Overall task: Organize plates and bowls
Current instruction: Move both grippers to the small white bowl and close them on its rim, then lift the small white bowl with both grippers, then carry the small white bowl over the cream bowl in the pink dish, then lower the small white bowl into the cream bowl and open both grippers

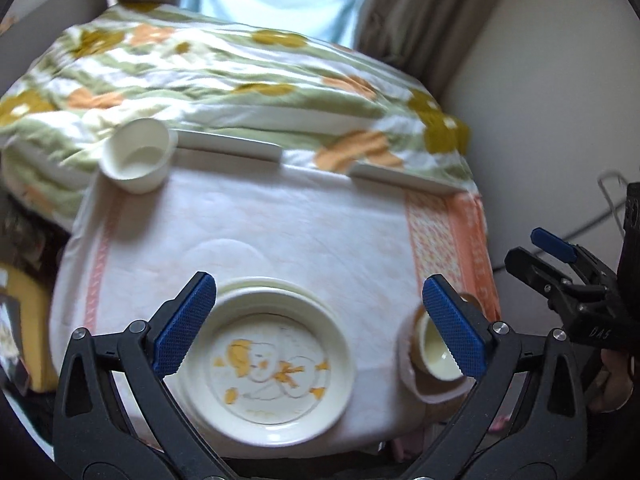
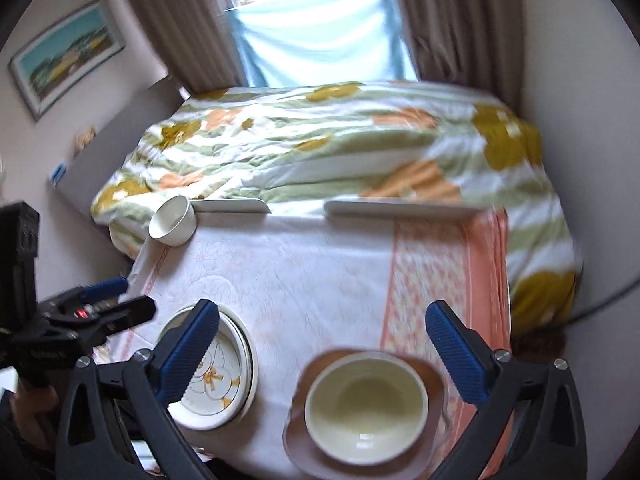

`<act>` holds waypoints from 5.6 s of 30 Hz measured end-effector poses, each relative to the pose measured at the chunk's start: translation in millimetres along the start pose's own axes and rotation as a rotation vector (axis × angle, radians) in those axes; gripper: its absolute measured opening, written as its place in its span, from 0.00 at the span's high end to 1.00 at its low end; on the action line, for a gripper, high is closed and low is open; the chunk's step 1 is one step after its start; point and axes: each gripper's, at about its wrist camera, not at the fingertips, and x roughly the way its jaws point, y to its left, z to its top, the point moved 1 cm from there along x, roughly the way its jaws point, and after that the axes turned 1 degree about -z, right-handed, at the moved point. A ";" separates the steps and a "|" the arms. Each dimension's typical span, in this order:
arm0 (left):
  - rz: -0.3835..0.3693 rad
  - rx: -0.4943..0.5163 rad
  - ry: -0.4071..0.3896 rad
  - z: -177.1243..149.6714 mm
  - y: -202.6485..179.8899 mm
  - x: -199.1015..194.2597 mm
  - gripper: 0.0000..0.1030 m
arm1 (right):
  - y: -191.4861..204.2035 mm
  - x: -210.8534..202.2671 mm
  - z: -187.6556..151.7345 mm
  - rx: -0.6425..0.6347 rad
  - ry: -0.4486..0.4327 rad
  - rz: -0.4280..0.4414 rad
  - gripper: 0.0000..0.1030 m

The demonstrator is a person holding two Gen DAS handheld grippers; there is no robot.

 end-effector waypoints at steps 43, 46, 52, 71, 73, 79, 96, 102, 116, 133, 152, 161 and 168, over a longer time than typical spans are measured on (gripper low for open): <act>-0.129 -0.435 0.115 99.9 297.4 136.7 0.54 | 213.3 317.5 117.9 -0.164 0.422 0.232 0.49; -0.083 -0.417 0.099 98.1 306.8 143.6 0.76 | 215.0 326.2 115.4 -0.156 0.437 0.255 0.58; -0.080 -0.397 0.081 100.3 307.8 146.0 0.78 | 219.8 337.9 108.4 -0.137 0.442 0.290 0.85; -0.048 -0.209 0.105 109.8 241.6 114.2 0.80 | 186.4 272.7 101.6 -0.024 0.363 0.238 0.86; -0.066 -0.174 0.101 111.3 221.2 105.0 0.80 | 175.0 254.6 99.9 0.004 0.345 0.224 0.86; -0.132 -0.043 0.094 106.6 144.2 79.2 0.80 | 127.8 185.9 87.6 0.100 0.265 0.168 0.86; -0.294 0.293 0.190 3.7 -102.8 60.3 0.80 | -20.5 13.4 -26.2 0.357 0.118 -0.052 0.86; -0.281 0.330 0.246 -45.6 -141.7 63.9 0.80 | -48.7 -8.1 -73.1 0.409 0.138 -0.063 0.86; -0.214 0.333 0.342 -89.4 -147.1 105.1 0.80 | -78.0 8.6 -139.0 0.451 0.213 -0.019 0.86; -0.159 0.386 0.393 -89.7 -159.6 122.3 0.80 | -83.9 16.5 -140.9 0.394 0.272 -0.055 0.86; -0.131 0.413 0.340 -82.7 -158.2 105.3 0.80 | -82.0 6.1 -138.0 0.369 0.251 -0.055 0.86; -0.125 0.400 0.260 -68.7 -153.0 74.9 0.79 | -80.5 -10.8 -131.8 0.363 0.213 -0.042 0.86; -0.090 0.415 0.130 -64.8 -150.8 36.0 0.00 | -74.2 -33.2 -123.8 0.304 0.179 -0.042 0.75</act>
